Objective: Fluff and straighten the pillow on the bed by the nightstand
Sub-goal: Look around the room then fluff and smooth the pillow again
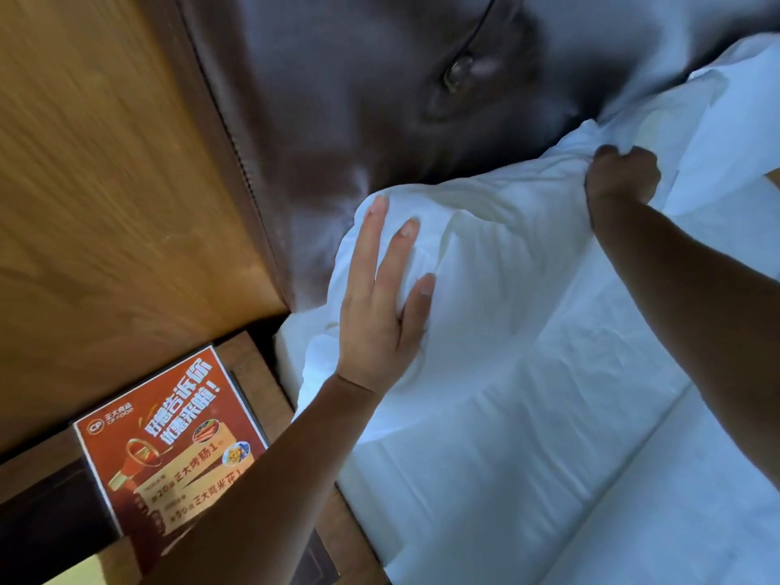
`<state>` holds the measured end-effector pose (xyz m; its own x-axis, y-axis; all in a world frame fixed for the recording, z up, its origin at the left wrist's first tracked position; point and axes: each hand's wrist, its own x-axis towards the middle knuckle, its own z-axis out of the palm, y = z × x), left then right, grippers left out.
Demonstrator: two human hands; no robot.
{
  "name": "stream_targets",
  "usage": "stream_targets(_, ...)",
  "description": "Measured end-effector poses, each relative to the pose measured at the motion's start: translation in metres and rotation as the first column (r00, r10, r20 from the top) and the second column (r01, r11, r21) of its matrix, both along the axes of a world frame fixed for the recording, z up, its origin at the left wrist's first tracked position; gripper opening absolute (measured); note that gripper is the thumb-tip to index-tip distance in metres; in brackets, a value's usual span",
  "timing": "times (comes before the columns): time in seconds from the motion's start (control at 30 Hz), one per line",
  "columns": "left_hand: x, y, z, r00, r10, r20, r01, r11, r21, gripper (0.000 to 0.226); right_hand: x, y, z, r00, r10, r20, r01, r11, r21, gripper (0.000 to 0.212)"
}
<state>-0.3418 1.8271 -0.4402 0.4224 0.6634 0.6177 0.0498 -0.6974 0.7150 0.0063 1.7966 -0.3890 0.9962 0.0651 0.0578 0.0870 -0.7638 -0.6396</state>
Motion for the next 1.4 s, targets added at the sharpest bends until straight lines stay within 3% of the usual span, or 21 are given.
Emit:
stream_targets(0.13, 0.010, 0.014, -0.004, 0.999, -0.028, -0.021, 0.028, 0.999, 0.031, 0.047, 0.019, 0.000, -0.003, 0.996, 0.009, -0.090, -0.012, 1.000, -0.027, 0.054)
stream_targets(0.63, -0.045, 0.017, 0.001, 0.974, 0.088, -0.209, -0.072, 0.994, 0.080, 0.045, 0.000, -0.012, -0.010, 0.970, 0.145, -0.192, -0.170, 0.978, -0.119, 0.072)
stream_targets(0.87, -0.060, 0.012, 0.023, 0.961, 0.119, -0.250, -0.103, 0.992, 0.076, 0.045, -0.030, -0.029, 0.024, 0.931, 0.213, -0.296, -0.274, 0.945, -0.181, 0.074)
stream_targets(1.07, -0.086, 0.001, 0.068, 0.952, 0.096, -0.292, -0.083, 0.995, 0.058, 0.045, -0.086, -0.064, 0.076, 0.910, 0.348, -0.226, -0.399, 0.884, -0.245, 0.066)
stream_targets(1.27, -0.109, 0.014, 0.164, 0.959, 0.097, -0.268, -0.027, 0.967, 0.252, 0.045, -0.144, -0.086, 0.159, 0.880, 0.462, -0.112, -0.475, 0.851, -0.224, 0.073)
stream_targets(1.4, -0.137, 0.017, 0.233, 0.936, 0.083, -0.342, 0.031, 0.949, 0.315, 0.047, -0.199, -0.106, 0.219, 0.862, 0.505, 0.038, -0.486, 0.847, -0.215, 0.066)
